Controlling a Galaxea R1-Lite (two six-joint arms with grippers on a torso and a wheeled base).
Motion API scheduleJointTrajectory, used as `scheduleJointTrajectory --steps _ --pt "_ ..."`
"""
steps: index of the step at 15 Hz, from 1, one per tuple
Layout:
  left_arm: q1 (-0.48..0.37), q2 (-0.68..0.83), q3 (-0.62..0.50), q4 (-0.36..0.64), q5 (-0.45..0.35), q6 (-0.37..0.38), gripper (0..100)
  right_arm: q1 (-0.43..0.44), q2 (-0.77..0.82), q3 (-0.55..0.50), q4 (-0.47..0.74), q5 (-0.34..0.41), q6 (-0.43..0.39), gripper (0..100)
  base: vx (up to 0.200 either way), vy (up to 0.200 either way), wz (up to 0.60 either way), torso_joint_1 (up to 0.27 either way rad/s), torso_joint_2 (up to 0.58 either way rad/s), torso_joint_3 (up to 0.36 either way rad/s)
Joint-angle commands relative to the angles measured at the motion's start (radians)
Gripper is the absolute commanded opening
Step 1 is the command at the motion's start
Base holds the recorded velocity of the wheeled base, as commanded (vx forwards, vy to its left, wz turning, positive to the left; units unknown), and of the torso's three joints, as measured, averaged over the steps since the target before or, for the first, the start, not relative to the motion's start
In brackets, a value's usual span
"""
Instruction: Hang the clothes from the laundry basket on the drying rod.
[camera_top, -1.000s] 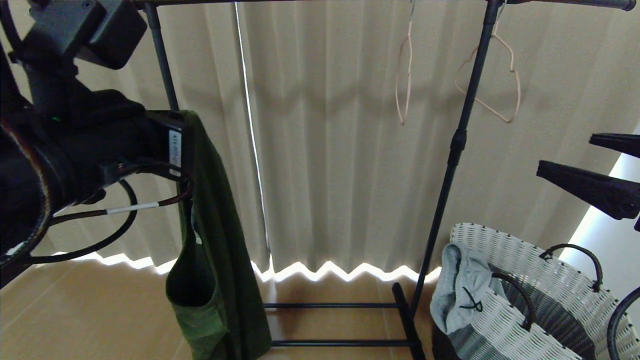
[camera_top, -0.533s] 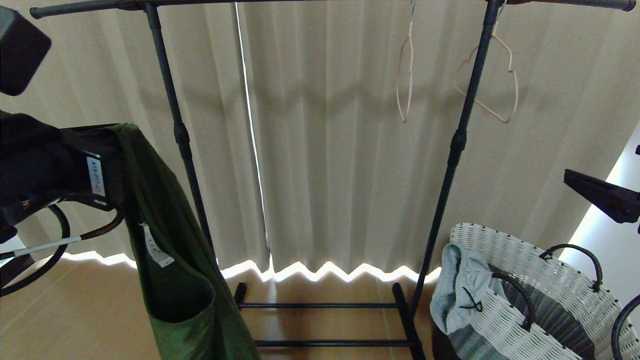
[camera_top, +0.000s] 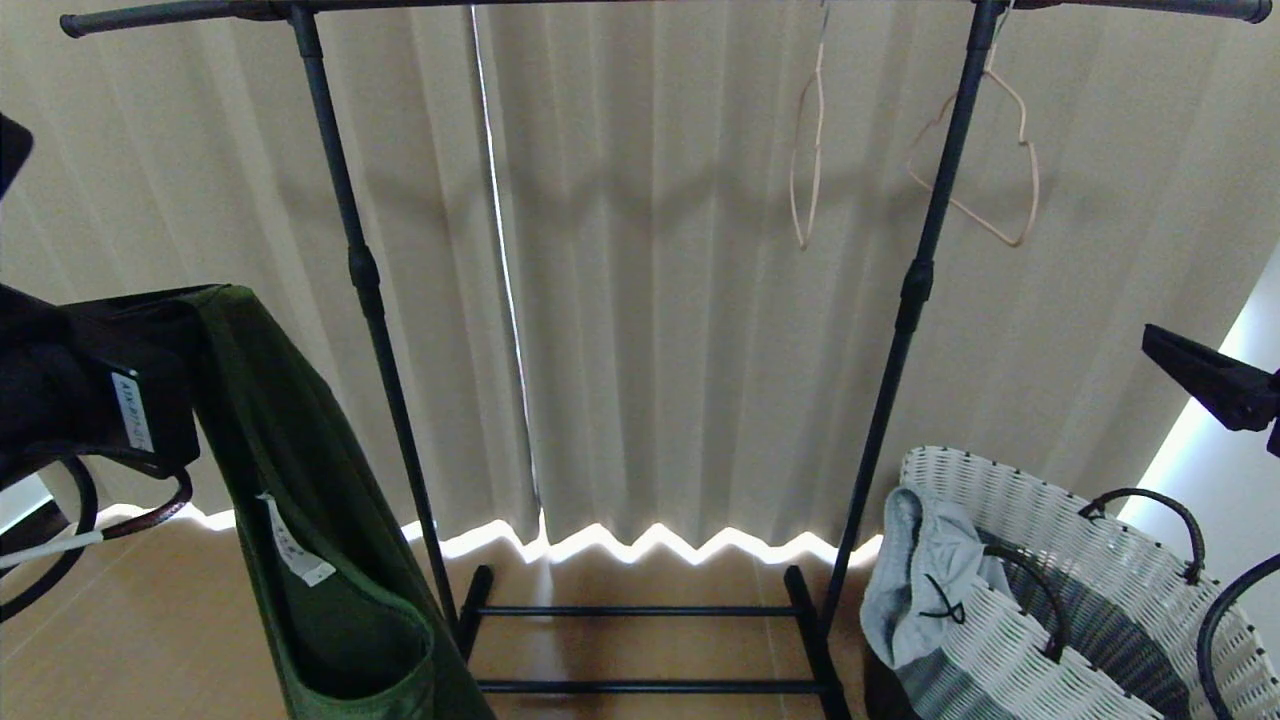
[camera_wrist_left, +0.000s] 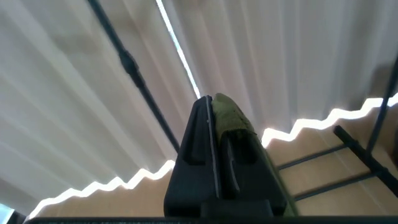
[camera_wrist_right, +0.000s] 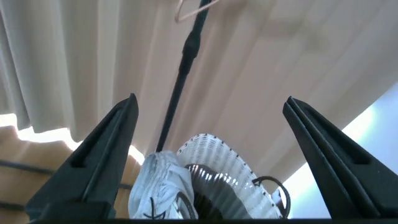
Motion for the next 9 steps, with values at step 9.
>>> scheduleJointTrajectory --steps 9 --pt "0.025 -0.010 0.004 0.000 -0.003 -0.001 0 -0.047 -0.022 0.059 -0.002 0.007 -0.094 100 0.000 0.000 0.00 0.000 0.00 0.000"
